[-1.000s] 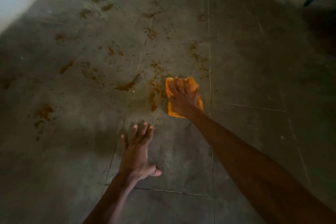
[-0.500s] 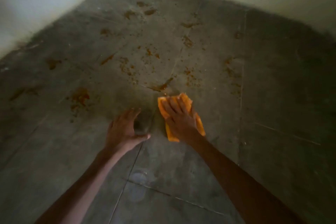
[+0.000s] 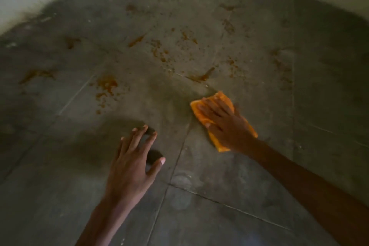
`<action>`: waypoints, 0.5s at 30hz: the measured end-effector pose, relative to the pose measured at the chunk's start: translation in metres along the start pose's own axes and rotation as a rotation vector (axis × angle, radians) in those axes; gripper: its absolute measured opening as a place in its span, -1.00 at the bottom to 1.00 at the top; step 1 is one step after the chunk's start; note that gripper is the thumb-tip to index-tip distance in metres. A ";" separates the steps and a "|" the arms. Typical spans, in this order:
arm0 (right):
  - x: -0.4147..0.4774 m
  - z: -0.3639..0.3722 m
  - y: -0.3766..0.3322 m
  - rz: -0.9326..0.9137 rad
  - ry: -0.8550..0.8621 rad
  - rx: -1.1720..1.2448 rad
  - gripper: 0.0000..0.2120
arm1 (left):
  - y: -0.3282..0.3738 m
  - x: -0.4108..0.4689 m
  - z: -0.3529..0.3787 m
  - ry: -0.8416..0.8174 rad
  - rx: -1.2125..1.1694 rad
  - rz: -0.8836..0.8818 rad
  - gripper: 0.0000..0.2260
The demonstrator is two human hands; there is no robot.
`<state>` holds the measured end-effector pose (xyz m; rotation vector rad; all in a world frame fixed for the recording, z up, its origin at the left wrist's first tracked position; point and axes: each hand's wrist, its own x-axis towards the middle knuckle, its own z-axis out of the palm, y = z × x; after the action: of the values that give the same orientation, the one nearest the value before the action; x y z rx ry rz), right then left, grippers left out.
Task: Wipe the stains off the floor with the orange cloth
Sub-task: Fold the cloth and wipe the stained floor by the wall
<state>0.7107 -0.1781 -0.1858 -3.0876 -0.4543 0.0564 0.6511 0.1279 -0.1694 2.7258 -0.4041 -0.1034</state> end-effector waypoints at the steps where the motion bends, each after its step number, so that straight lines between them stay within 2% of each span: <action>1: 0.016 -0.004 0.006 0.079 -0.009 0.007 -0.42 | -0.006 -0.002 -0.003 -0.006 0.004 0.001 -0.41; 3: 0.064 -0.011 0.001 0.204 -0.015 0.045 -0.42 | -0.007 -0.002 -0.004 -0.007 0.026 -0.023 -0.42; 5: 0.105 -0.014 -0.044 0.182 -0.023 0.063 -0.45 | -0.009 -0.004 -0.004 0.013 0.044 -0.087 -0.43; 6: 0.111 -0.014 -0.073 0.122 -0.012 0.043 -0.45 | -0.012 -0.007 -0.006 0.019 0.057 -0.115 -0.43; 8: 0.086 -0.012 -0.115 -0.118 0.003 -0.020 -0.41 | -0.024 -0.016 -0.013 0.037 0.073 -0.158 -0.43; 10: 0.048 -0.006 -0.122 -0.293 -0.004 -0.032 -0.42 | -0.046 -0.028 -0.025 0.062 0.065 -0.194 -0.41; 11: 0.045 -0.005 -0.118 -0.306 0.001 -0.029 -0.42 | -0.059 -0.034 -0.030 0.067 0.071 -0.212 -0.39; 15: 0.150 -0.008 -0.137 -0.007 0.063 0.055 -0.45 | -0.080 -0.040 -0.032 0.111 0.078 -0.237 -0.35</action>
<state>0.8149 -0.0042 -0.1791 -3.0239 -0.4537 -0.0279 0.6386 0.2216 -0.1696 2.8297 -0.0542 0.0012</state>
